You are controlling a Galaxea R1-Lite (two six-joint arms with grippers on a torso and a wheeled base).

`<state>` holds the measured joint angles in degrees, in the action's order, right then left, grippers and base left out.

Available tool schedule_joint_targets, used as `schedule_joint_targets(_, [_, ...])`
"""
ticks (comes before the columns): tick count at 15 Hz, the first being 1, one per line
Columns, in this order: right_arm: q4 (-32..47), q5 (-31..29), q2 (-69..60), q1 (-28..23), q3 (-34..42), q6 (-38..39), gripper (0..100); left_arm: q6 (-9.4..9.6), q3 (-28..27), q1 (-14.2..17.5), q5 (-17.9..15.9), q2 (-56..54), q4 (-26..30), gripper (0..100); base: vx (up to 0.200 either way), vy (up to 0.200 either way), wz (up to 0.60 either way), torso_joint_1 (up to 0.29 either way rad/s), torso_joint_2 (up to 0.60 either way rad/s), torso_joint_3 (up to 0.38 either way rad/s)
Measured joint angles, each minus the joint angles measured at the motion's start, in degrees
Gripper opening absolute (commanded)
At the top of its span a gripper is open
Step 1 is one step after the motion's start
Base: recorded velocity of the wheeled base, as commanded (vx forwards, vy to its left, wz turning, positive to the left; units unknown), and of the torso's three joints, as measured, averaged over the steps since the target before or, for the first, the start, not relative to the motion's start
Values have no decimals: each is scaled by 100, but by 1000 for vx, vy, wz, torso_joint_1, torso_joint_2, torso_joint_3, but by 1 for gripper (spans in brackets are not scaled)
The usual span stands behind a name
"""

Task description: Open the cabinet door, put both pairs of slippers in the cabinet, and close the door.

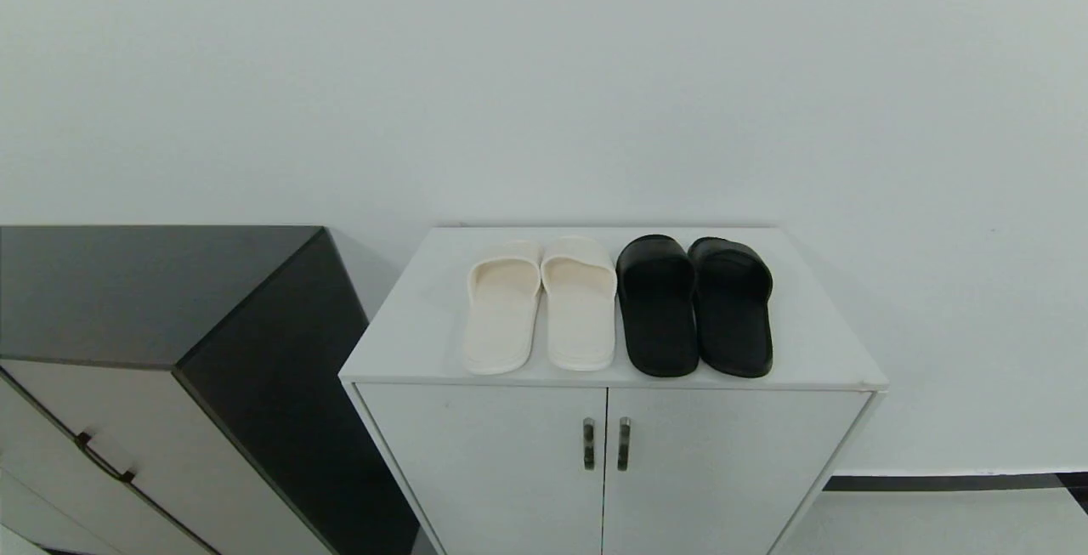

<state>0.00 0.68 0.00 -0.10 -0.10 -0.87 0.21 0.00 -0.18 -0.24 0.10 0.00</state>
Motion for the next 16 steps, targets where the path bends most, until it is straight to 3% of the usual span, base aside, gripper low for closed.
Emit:
schedule_joint_targets(7, [-54, -13, 10, 0, -32, -208, 100, -18, 0, 0, 0, 0, 0, 0, 0, 0, 0, 0, 0, 0])
schedule_joint_targets(9, [-21, 32, 168, 37, -539, 54, 100, -21, 0, 0, -2, 0, 0, 0, 0, 0, 0, 0, 0, 0])
schedule_joint_targets(12, [200, 438, 1093, 174, -1790, 168, 100, -21, 0, 0, -2, 0, 0, 0, 0, 0, 0, 0, 0, 0])
schedule_joint_targets(16, [-399, 884, 2817, 611, -1938, 234, 100, -21, 0, 0, 0, 0, 0, 0, 0, 0, 0, 0, 0, 0])
